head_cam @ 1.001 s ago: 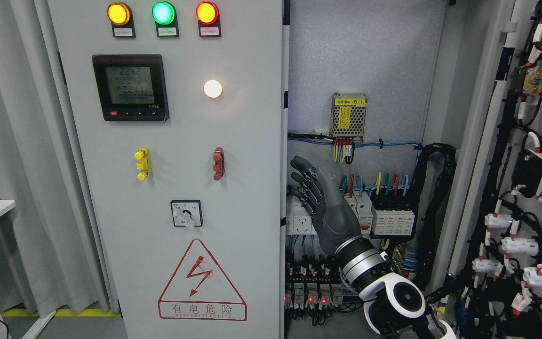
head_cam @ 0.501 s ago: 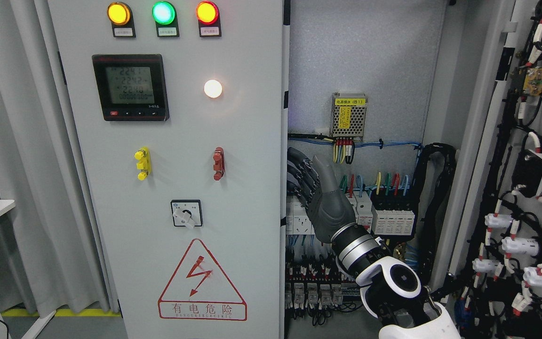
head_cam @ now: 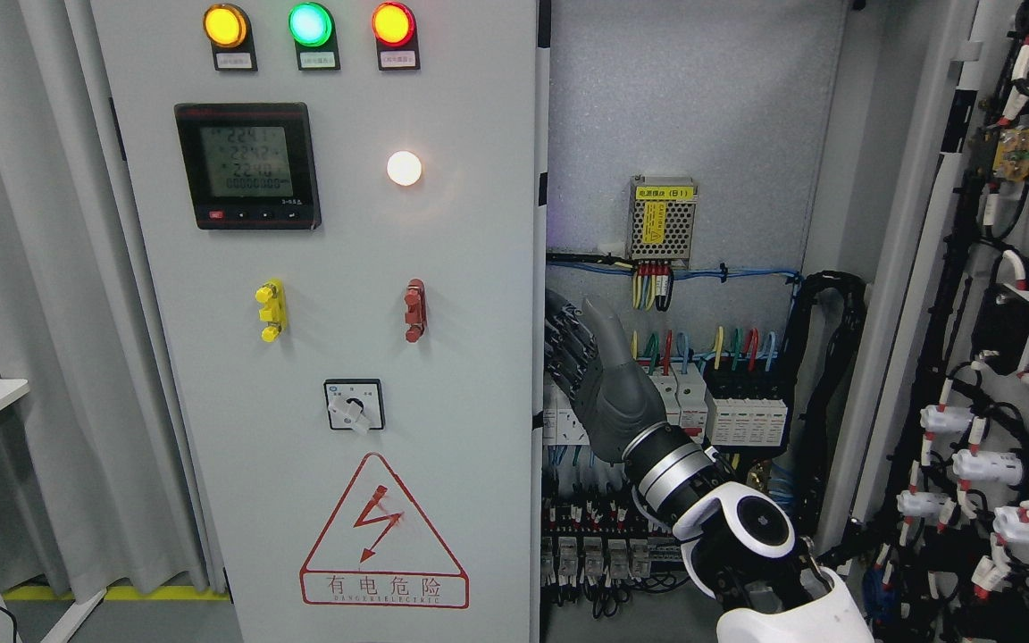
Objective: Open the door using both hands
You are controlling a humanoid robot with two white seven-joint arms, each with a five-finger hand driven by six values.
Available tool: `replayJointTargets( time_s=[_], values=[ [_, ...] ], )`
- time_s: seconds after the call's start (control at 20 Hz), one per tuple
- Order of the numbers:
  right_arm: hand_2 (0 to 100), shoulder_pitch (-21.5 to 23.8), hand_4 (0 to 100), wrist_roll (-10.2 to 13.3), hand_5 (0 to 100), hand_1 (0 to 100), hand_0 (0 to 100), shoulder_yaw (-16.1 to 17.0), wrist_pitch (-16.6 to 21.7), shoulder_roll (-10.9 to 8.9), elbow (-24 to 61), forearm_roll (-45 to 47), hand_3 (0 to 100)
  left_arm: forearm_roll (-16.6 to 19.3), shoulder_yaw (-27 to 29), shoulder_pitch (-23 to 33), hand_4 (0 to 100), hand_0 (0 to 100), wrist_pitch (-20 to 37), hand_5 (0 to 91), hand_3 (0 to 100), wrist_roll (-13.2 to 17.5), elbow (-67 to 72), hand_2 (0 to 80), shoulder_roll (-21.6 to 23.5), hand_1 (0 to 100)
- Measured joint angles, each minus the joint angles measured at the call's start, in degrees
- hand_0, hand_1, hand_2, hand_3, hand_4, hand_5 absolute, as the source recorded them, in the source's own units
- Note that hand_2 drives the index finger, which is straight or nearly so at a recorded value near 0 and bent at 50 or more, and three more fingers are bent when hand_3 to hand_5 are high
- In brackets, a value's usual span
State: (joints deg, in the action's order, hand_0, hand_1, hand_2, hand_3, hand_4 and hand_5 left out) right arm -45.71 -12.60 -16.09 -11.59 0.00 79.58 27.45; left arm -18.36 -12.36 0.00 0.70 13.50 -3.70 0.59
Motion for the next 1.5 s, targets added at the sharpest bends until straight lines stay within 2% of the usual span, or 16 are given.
replayJointTargets(
  time_s=[0.7, 0.95, 1.5],
  values=[
    [0, -1.50, 0, -4.50, 0, 0, 22, 0.75, 0.05, 0.00, -0.89, 2.16, 0, 0.00, -0.02, 0.00, 4, 29, 0.00, 0.0, 3, -0.13, 0.00, 2.7, -0.41, 0],
    [0, -1.53, 0, -5.11, 0, 0, 22, 1.09, 0.46, 0.01, -0.98, 2.36, 0, 0.00, -0.03, 0.00, 4, 29, 0.00, 0.0, 3, -0.14, 0.00, 2.7, -0.48, 0],
    [0, -1.15, 0, -8.08, 0, 0, 22, 2.39, 0.55, 0.00, -1.05, 2.96, 0, 0.00, -0.03, 0.00, 4, 29, 0.00, 0.0, 3, -0.18, 0.01, 2.7, -0.55, 0]
  ],
)
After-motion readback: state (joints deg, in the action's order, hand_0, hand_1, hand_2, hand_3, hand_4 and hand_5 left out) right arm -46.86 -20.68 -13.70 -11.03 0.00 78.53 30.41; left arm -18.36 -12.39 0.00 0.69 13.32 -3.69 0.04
